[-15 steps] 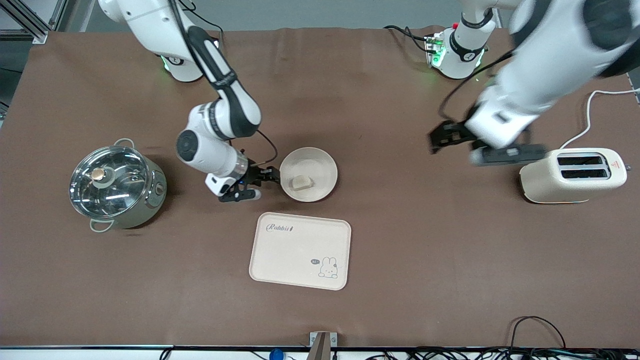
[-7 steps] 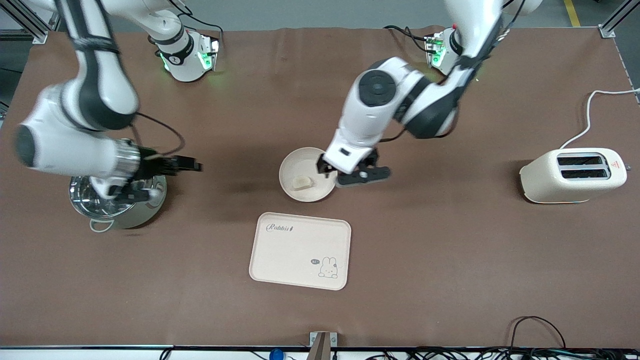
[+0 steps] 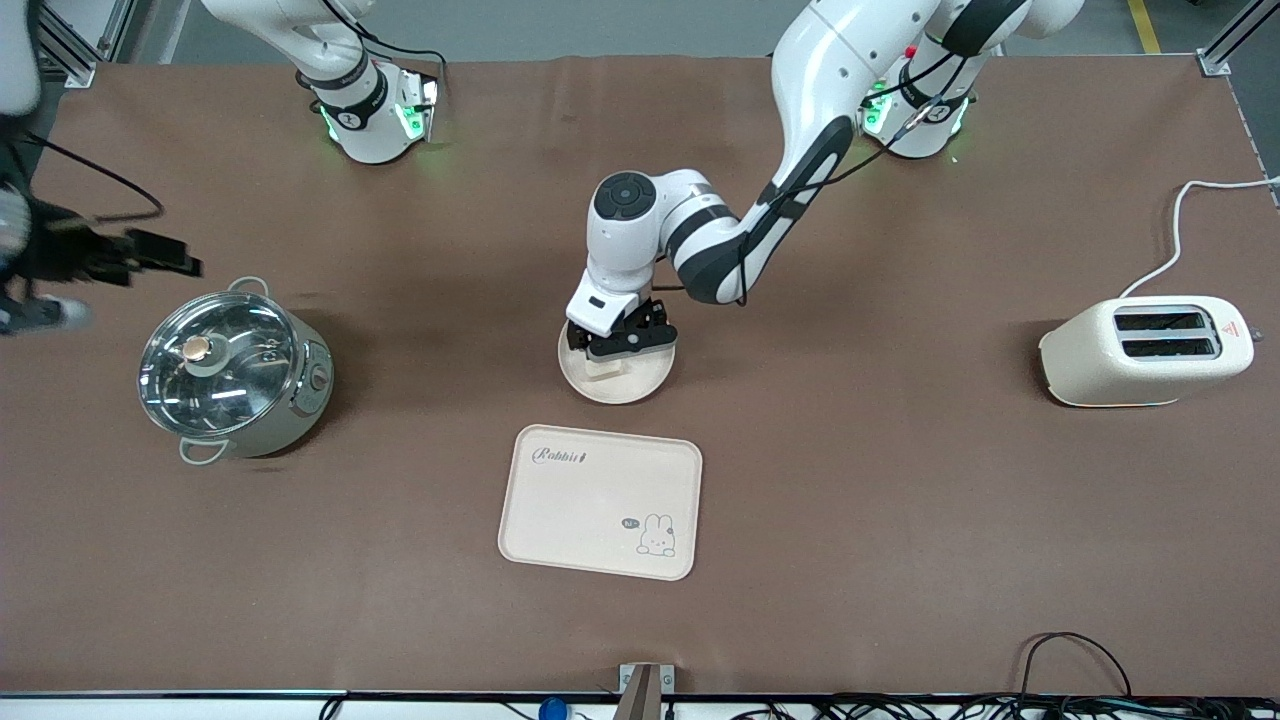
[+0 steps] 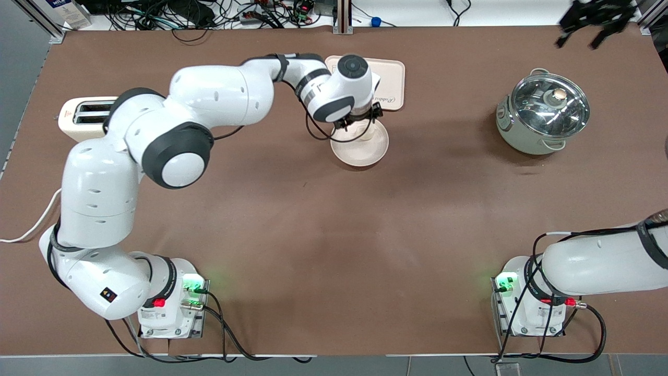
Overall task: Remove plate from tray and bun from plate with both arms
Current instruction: 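Release the plate with the right gripper while the left gripper reaches the bun, then close the left gripper on the white bun on the plate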
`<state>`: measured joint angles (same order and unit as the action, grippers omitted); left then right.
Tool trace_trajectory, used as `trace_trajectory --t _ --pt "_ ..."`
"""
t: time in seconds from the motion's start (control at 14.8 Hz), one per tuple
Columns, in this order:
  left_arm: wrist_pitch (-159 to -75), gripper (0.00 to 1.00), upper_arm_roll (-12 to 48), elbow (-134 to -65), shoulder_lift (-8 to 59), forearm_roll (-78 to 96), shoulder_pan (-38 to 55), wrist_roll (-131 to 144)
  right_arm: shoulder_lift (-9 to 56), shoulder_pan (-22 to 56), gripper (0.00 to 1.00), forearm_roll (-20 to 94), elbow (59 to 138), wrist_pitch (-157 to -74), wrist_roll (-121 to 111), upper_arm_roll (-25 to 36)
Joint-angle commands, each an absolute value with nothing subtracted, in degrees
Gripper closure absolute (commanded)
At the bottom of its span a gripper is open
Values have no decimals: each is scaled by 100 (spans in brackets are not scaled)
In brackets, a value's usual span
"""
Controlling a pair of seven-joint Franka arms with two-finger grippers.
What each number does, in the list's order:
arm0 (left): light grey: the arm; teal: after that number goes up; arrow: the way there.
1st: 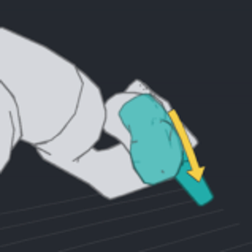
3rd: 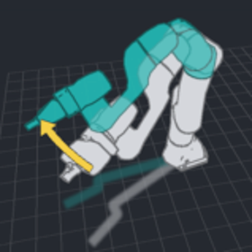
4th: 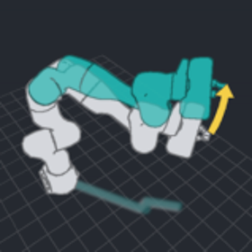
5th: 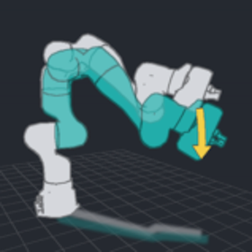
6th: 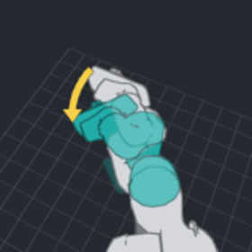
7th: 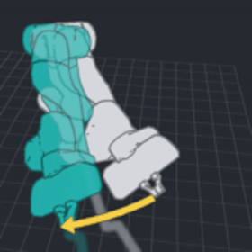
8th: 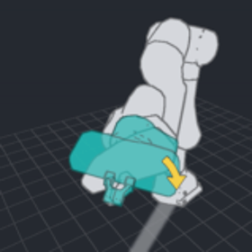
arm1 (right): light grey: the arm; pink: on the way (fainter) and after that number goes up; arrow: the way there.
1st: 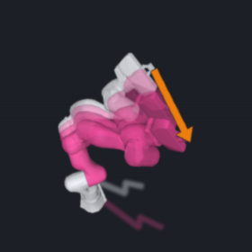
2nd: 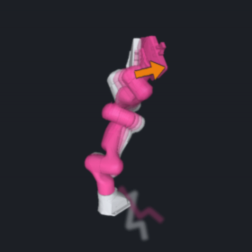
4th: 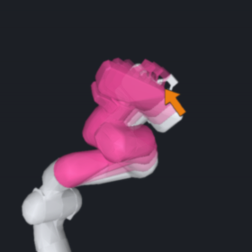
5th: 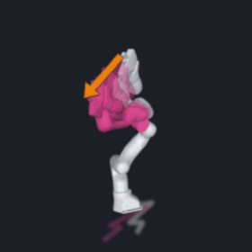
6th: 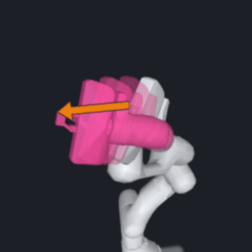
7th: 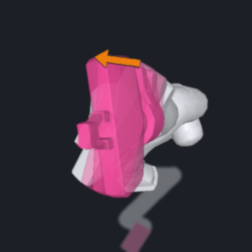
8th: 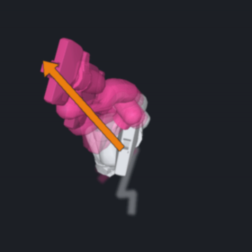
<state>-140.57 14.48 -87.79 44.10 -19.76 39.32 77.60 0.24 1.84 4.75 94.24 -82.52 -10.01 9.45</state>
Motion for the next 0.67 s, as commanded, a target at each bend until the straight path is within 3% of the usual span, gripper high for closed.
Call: trace_trajectory --t 0.0,0.2,0.34,0.61 --pt "-14351 0 1415 -8631 4605 -2109 3946 7945 -648 0 0 237 9606 -8191 -1037 826" --pt "-14493 3 1389 -8631 4746 -2109 3973 8016 -914 105 0 -166 9624 -8305 -1002 686" --pt "-14502 14 1380 -8631 4764 -2118 4025 8042 -888 158 0 -246 9589 -8437 -967 642" --pt "-14668 56 1362 -8648 4781 -2118 4069 8147 -870 343 0 -229 9519 -8429 -405 624"
